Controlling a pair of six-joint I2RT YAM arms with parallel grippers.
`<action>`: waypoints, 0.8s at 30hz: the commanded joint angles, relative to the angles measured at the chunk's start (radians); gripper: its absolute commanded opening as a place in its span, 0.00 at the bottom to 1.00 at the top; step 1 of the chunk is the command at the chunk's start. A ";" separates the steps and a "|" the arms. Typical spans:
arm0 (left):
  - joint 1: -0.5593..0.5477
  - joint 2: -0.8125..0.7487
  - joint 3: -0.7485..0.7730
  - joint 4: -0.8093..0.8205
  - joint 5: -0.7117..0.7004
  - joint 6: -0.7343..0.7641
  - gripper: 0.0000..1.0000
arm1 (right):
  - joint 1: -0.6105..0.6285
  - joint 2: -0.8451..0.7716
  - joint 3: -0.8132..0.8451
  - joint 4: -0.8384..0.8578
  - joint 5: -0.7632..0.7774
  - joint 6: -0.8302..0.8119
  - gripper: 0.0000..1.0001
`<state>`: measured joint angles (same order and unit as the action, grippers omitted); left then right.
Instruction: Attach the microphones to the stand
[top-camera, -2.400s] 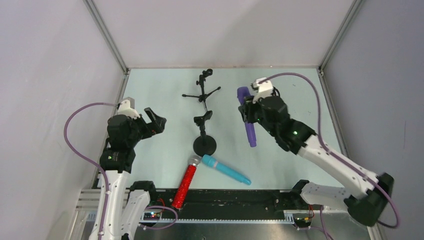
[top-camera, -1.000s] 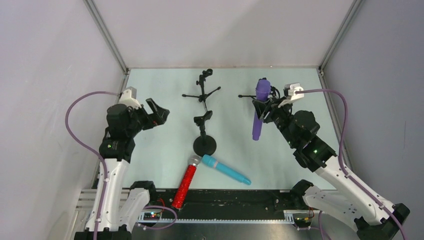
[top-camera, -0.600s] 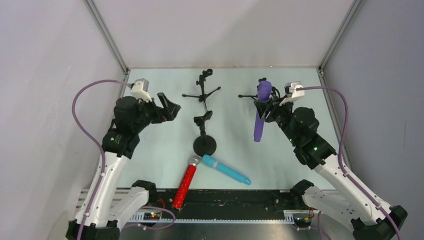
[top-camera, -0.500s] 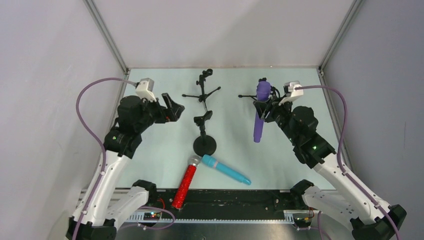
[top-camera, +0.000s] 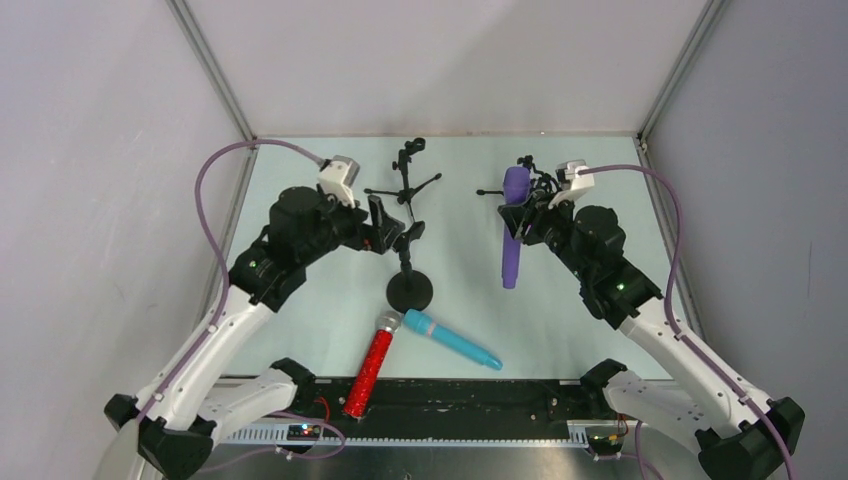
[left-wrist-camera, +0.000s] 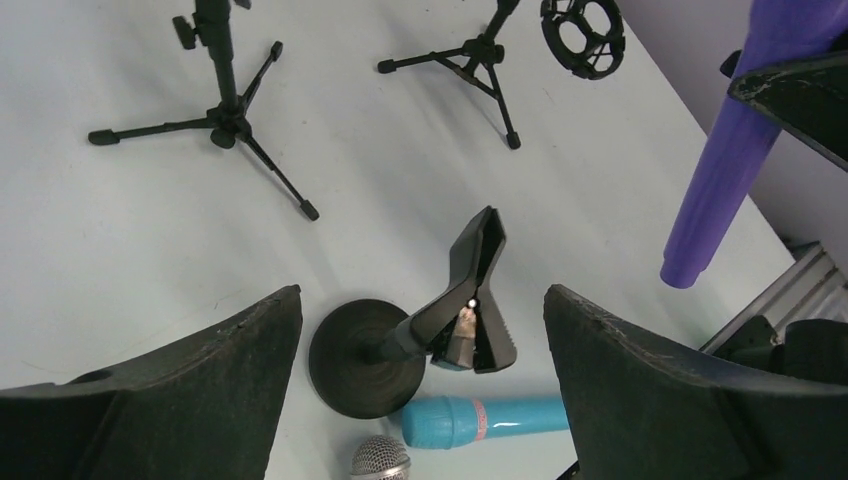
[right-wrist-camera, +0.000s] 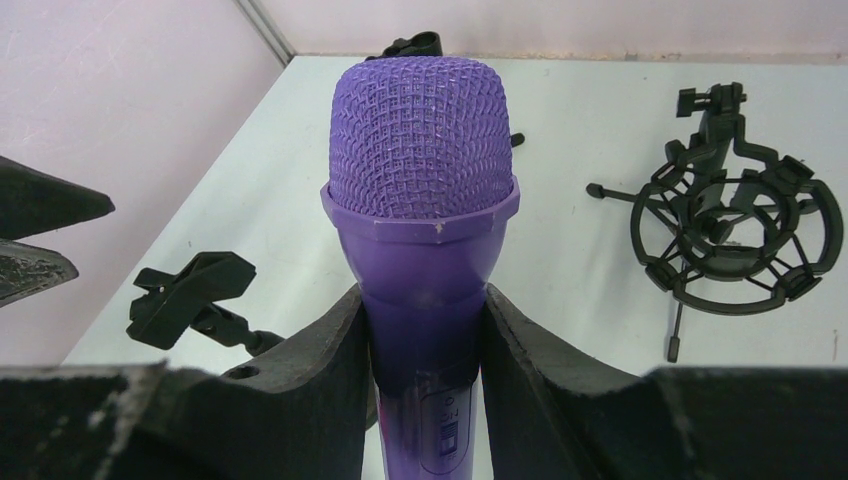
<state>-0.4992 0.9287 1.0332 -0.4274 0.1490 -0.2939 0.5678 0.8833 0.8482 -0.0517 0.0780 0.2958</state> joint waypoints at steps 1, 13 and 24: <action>-0.087 0.054 0.095 -0.019 -0.127 0.095 0.94 | -0.013 0.010 0.009 0.024 -0.050 0.018 0.00; -0.250 0.344 0.408 -0.305 -0.351 0.165 0.91 | -0.023 0.021 0.011 -0.025 -0.029 0.010 0.00; -0.313 0.537 0.576 -0.512 -0.395 0.216 0.78 | -0.027 0.033 0.011 -0.048 -0.022 -0.004 0.00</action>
<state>-0.7979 1.4322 1.5520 -0.8494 -0.2031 -0.1226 0.5453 0.9184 0.8482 -0.1120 0.0448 0.3031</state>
